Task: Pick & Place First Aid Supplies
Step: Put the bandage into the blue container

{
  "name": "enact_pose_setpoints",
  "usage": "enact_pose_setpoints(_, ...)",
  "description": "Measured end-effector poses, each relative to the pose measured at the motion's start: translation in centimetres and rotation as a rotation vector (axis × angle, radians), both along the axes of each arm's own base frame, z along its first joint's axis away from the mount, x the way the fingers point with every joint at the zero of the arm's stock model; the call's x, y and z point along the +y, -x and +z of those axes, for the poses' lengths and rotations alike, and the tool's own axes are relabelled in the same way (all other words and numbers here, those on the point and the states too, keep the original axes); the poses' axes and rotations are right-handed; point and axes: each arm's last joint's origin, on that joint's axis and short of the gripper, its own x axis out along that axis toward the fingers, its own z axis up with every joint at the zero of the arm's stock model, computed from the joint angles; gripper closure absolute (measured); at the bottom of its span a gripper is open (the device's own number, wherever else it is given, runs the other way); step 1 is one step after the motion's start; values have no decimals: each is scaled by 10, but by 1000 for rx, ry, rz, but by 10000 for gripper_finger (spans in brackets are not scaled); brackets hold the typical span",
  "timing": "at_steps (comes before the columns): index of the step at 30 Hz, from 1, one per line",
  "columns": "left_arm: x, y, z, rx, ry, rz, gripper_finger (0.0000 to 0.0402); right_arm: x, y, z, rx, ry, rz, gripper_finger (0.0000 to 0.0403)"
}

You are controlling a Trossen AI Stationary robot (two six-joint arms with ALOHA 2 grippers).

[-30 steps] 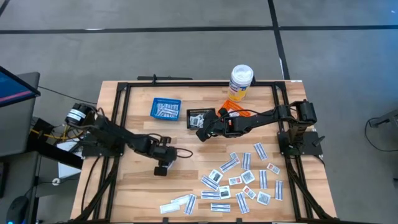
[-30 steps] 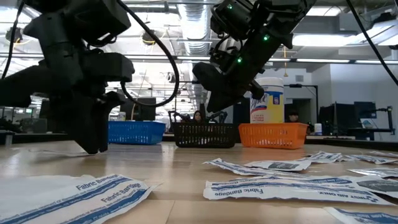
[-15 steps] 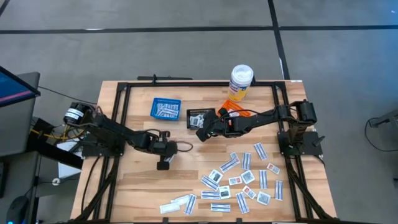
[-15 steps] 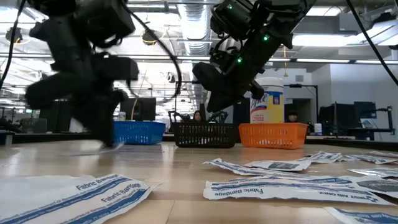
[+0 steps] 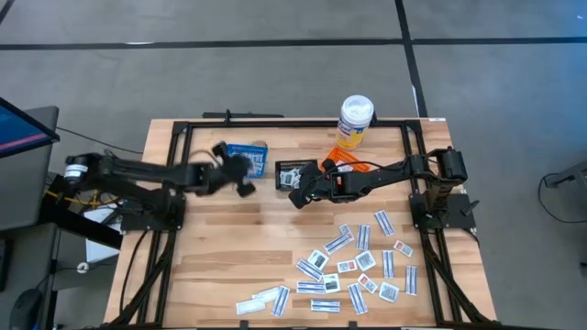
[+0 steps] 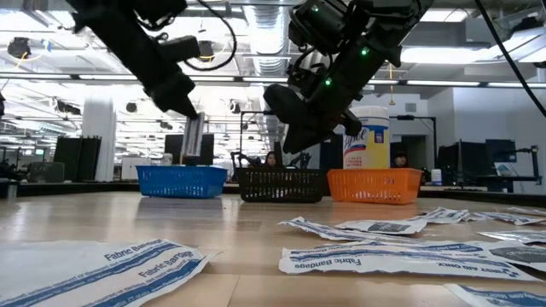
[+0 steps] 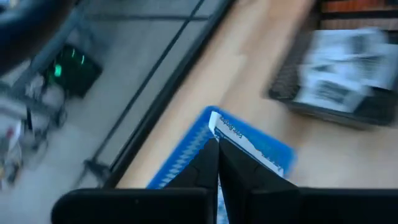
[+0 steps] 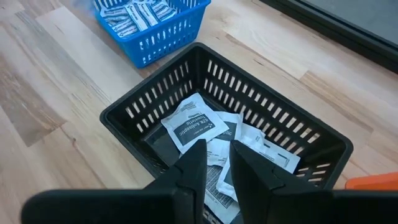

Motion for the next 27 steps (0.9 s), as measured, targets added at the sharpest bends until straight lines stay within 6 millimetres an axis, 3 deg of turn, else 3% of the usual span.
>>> enact_pose_setpoints(6, 54, 7, -8, -10, 193, 30, 388, 0, 0, 0, 0, 0, 0, 339)
enact_pose_setpoints(11, 83, 8, -27, 67, 247, 98, 377, 0, 0, 0, 1, 0, 1, 339)
enact_pose_setpoints(19, 84, 0, -36, 114, 238, 69, 309, 3, 0, 0, 54, 46, 78, 339)
enact_pose_setpoints(24, 79, -1, -21, 60, 133, 72, 276, 19, -2, 1, 96, 71, 262, 339)
enact_pose_setpoints(27, 64, -2, -8, -15, 134, -40, 271, 31, -6, 9, 57, 131, 340, 339)
